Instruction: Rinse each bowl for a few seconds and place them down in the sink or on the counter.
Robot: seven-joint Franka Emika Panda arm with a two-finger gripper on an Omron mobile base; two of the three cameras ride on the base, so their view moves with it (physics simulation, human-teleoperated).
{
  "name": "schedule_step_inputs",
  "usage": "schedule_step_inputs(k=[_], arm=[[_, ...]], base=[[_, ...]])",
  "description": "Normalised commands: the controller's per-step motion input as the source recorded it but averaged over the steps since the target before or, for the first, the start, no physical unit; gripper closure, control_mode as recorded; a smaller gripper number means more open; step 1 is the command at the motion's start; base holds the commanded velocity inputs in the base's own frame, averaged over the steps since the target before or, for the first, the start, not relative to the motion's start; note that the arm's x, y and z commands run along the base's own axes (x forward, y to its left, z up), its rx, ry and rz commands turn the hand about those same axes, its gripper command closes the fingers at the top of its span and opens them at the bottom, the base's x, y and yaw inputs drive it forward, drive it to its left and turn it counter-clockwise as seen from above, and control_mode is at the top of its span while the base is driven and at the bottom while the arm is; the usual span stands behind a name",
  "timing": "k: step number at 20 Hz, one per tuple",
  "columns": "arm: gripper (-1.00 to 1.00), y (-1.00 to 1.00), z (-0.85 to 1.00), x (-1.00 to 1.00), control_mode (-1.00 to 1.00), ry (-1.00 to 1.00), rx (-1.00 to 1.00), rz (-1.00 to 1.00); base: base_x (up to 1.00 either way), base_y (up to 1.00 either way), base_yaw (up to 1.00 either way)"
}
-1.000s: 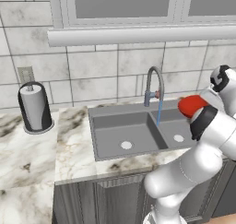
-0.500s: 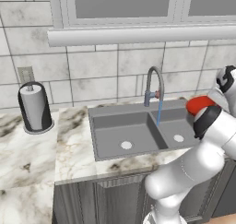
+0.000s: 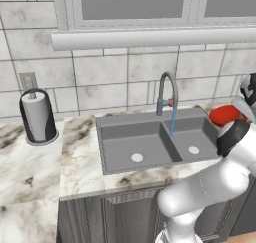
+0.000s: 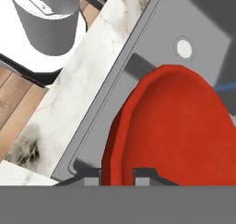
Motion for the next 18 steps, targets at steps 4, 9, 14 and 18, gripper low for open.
schedule_step_inputs(k=[4, 9, 14, 18], arm=[[1.0, 0.0, -0.1, -0.24, -1.0, -0.02, -0.08, -0.16], [1.0, 0.0, -0.09, -0.23, -1.0, -0.03, -0.08, -0.16], [1.0, 0.0, -0.08, -0.22, -1.0, -0.05, -0.09, -0.16], [1.0, -0.03, -0.02, -0.22, -1.0, -0.05, -0.09, -0.15]], base=[[0.0, 0.0, 0.0], [0.0, 0.0, 0.0], [0.0, 0.0, 0.0], [0.0, 0.0, 0.0]])
